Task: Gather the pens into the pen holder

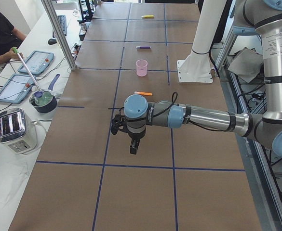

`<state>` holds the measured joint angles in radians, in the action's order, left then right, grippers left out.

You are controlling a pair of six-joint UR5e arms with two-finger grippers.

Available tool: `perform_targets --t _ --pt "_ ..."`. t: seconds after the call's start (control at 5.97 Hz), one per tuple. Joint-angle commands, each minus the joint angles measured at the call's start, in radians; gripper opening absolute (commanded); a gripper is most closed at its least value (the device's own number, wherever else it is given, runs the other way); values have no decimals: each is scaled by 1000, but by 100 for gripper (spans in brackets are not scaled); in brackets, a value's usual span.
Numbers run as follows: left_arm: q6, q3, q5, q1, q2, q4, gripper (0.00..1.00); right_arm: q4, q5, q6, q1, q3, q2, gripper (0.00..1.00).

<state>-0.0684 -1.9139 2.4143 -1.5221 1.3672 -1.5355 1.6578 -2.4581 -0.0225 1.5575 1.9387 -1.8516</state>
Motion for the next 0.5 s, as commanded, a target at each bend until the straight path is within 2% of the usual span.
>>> perform_targets --t 0.0,0.17,0.34 --pt "-1 -3 2 17 0 -23 100 -1 -18 1 0 0 2 100" --pt "1 -5 17 78 0 -35 100 -1 -22 1 0 3 2 100" --pt "18 -1 32 193 4 -119 100 -1 -27 0 0 6 0 100"
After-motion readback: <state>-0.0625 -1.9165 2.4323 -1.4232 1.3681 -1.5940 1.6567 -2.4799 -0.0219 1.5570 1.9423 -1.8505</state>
